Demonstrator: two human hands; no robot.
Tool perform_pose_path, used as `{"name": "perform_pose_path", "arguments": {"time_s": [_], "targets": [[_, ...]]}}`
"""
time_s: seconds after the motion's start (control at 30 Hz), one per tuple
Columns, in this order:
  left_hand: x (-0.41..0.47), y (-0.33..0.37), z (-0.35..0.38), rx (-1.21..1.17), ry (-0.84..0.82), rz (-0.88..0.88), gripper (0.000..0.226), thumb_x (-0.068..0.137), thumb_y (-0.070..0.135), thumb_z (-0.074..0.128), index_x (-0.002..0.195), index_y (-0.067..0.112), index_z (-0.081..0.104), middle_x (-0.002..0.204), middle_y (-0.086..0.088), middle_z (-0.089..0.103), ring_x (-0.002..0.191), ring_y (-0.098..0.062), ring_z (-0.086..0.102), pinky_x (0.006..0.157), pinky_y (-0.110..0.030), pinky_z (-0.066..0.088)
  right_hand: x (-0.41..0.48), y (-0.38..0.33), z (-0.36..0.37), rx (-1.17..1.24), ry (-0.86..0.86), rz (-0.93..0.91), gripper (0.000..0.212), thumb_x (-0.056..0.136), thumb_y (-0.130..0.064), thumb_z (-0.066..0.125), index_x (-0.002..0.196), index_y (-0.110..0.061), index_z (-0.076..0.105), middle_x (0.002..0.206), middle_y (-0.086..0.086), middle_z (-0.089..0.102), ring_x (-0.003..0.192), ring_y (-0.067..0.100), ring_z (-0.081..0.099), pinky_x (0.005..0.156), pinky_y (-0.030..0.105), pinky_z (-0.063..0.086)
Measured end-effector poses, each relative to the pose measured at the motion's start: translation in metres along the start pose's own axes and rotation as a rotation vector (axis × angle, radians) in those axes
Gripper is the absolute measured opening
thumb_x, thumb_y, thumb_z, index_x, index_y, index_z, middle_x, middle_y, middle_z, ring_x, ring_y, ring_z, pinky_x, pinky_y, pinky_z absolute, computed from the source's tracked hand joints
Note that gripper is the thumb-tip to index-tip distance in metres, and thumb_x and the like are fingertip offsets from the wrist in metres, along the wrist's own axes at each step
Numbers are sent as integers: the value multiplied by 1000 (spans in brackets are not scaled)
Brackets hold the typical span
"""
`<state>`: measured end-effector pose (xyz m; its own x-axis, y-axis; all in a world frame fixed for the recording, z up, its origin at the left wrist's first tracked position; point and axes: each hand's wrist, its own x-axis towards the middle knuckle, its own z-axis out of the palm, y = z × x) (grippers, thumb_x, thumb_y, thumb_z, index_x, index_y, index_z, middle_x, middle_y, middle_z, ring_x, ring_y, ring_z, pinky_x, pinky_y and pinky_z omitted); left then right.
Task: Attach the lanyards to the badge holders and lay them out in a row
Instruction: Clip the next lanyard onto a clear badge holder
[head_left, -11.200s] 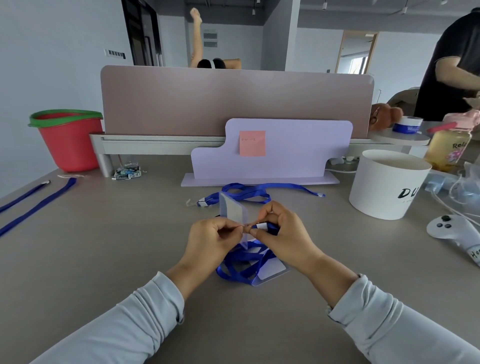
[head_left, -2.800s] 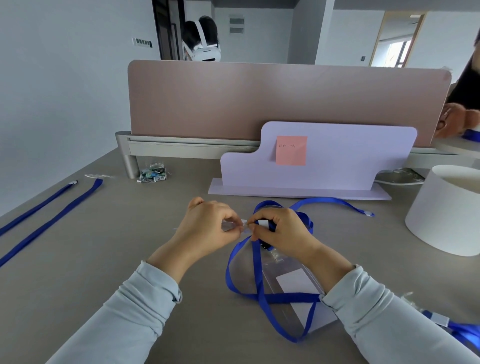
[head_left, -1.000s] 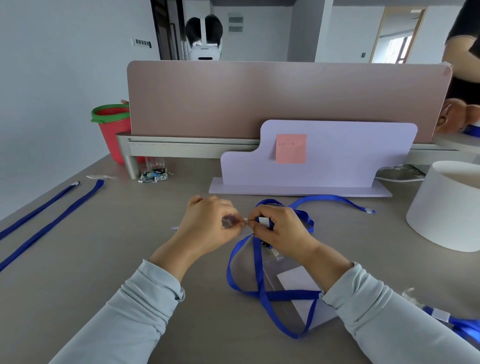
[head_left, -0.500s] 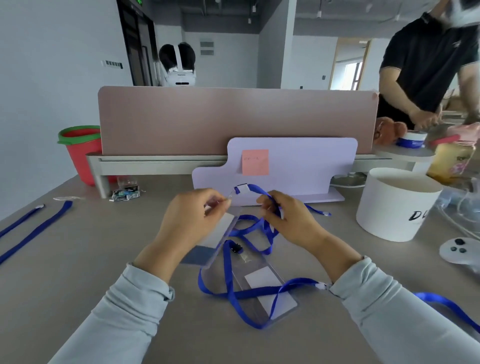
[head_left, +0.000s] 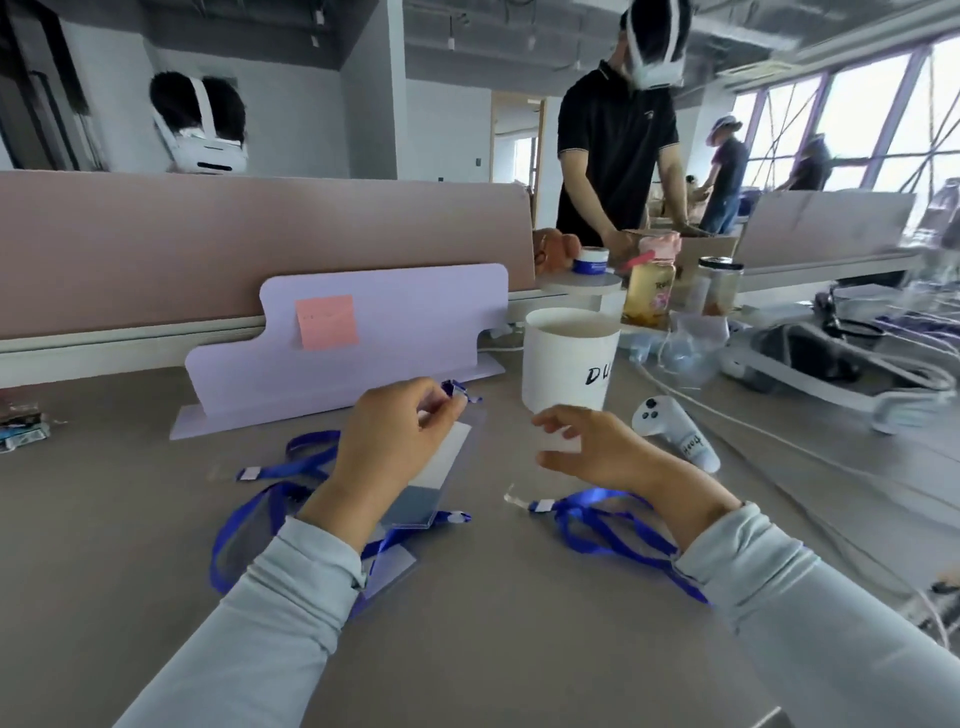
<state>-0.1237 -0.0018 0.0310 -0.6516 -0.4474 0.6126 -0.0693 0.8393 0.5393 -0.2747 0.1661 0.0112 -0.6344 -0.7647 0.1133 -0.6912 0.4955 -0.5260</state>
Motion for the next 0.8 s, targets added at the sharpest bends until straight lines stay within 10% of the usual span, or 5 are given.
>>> {"name": "perform_pose_path", "arguments": {"time_s": [0.2, 0.53, 0.8], "targets": [[0, 21, 31, -9, -8, 15, 25, 85, 30, 63, 74, 8, 65, 71, 1, 69, 71, -18, 64, 65, -36, 52, -39, 42, -7, -260, -397, 370, 95, 67, -48, 77, 143, -41, 21, 146, -6, 37, 132, 23, 37, 106, 39, 35], [10, 25, 50, 19, -25, 53, 23, 86, 33, 59, 77, 13, 64, 78, 3, 69, 69, -7, 58, 53, -16, 39, -30, 49, 1, -406, -240, 229, 22, 87, -17, 53, 108, -15, 58, 112, 8, 59, 90, 25, 54, 72, 29, 42], [33, 23, 66, -37, -23, 34, 22, 91, 32, 53, 92, 12, 63, 89, 0, 68, 74, -10, 56, 66, -29, 50, -5, 42, -32, 212, -114, 188, 13, 89, -13, 59, 97, -22, 64, 90, 10, 71, 74, 20, 64, 68, 33, 56]]}}
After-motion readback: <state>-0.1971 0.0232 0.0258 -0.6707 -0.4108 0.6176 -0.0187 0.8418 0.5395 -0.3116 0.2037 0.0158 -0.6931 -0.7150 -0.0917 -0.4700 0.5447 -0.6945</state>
